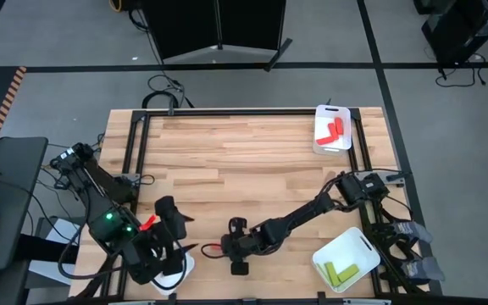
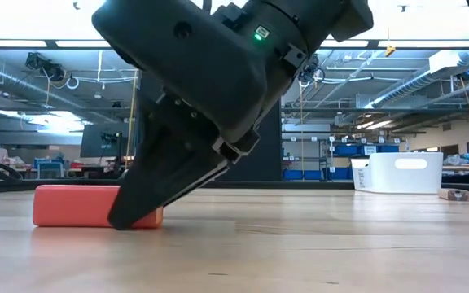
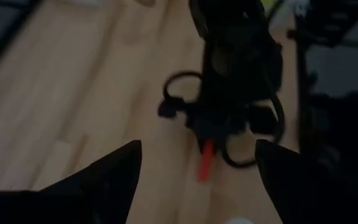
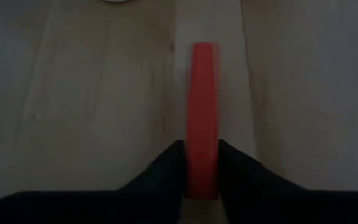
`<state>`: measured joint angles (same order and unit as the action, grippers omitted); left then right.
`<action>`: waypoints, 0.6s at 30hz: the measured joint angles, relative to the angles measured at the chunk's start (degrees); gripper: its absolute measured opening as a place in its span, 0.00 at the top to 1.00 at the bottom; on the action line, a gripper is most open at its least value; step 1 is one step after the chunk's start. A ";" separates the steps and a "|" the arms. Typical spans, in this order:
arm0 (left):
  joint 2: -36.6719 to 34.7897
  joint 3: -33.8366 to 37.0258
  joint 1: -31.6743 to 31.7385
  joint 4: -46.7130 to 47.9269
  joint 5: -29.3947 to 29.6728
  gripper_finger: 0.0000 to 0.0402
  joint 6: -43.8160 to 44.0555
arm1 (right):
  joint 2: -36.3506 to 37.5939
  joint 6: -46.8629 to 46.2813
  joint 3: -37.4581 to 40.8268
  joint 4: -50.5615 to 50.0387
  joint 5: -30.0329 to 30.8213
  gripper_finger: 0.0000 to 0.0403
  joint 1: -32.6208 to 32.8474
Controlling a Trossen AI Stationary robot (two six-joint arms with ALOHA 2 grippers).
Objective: Sort blocks
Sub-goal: Put the orange block into the top right bin
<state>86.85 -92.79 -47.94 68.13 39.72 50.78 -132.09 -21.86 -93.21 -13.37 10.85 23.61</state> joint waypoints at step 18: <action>0.00 0.00 9.80 -22.59 19.89 0.21 -24.89 | 27.62 12.65 9.02 -16.68 20.83 0.83 -9.54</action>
<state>86.85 -92.79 -38.14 45.54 59.61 25.89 -104.48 -9.21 -84.19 -30.06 31.69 14.07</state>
